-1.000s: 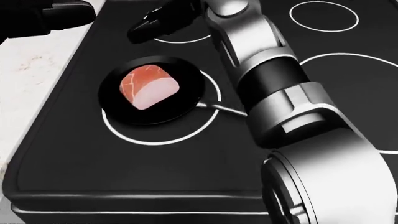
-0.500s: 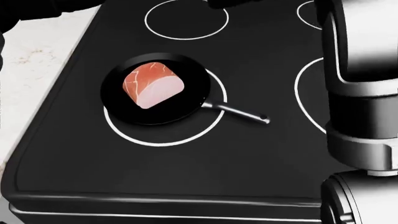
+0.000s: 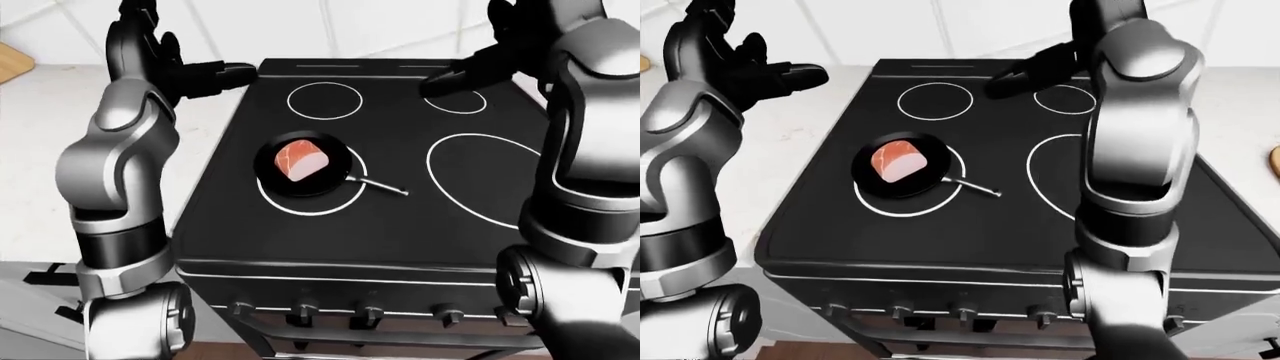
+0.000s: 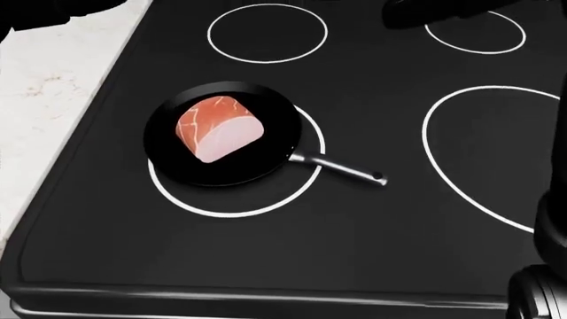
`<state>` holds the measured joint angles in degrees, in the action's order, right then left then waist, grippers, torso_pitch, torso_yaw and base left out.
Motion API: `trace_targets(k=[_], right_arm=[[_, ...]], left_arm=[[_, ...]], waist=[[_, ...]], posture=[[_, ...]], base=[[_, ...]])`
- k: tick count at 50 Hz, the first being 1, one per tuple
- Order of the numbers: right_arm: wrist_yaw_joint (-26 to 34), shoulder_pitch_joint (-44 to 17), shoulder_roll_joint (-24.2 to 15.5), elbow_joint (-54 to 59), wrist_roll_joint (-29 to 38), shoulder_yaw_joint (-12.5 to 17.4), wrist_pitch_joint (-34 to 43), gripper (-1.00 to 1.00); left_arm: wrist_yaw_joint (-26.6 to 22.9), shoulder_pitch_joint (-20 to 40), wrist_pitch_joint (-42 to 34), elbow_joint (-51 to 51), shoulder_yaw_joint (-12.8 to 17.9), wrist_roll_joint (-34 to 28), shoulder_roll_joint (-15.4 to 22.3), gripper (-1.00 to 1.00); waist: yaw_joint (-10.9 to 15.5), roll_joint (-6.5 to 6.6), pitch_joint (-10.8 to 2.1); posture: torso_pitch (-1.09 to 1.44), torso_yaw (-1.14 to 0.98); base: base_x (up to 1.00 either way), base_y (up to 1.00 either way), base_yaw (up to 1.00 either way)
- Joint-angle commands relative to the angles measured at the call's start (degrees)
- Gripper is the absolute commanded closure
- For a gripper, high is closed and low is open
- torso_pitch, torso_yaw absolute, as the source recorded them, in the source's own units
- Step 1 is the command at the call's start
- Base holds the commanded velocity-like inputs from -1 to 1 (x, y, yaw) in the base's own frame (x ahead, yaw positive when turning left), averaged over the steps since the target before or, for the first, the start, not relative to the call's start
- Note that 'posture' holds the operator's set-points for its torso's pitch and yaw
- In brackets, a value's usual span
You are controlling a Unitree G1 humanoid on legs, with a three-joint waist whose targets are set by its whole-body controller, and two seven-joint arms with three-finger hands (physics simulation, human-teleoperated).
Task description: Pick the pork loin from the plate and place it in the pan.
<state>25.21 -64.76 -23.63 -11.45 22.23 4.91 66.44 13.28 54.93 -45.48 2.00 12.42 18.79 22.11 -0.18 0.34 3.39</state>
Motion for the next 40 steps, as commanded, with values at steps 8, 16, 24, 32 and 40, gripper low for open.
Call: trace_targets(k=[8, 16, 24, 32, 40], right_arm=[[-0.1, -0.5, -0.1, -4.2, 0.9, 2.0, -5.2, -1.0], [-1.1, 1.5, -1.3, -7.4, 0.5, 2.6, -7.4, -1.0], [-1.6, 2.5, -1.4, -7.7, 1.4, 2.8, -11.2, -1.0], [-0.9, 3.8, -1.9, -9.0, 3.5, 3.0, -13.8, -1.0], [-1.1, 2.8, -2.7, -8.7, 3.5, 3.3, -20.0, -1.0]], left_arm=[[0.6, 1.0, 6.4, 1.7, 1.0, 0.5, 1.4, -1.0], [0.5, 0.6, 9.7, 2.6, 0.6, -0.6, 2.1, -1.0], [1.1, 0.3, 17.1, 1.6, 1.4, -1.2, 2.2, -1.0], [1.7, 0.2, 19.2, 2.3, 1.3, -0.4, 2.4, -1.0], [2.9, 0.5, 22.3, 3.3, 1.9, 2.3, 2.2, -1.0]], waist=[[0.0, 0.2, -1.7], [0.0, 0.11, -1.55], [-0.1, 0.1, -1.63], [0.0, 0.08, -1.61], [-0.1, 0.16, -1.51]], posture=[[0.0, 0.0], [0.0, 0.0], [0.0, 0.0], [0.0, 0.0], [0.0, 0.0]], base=[[0.0, 0.0, 0.0], [0.0, 0.0, 0.0], [0.0, 0.0, 0.0], [0.0, 0.0, 0.0], [0.0, 0.0, 0.0]])
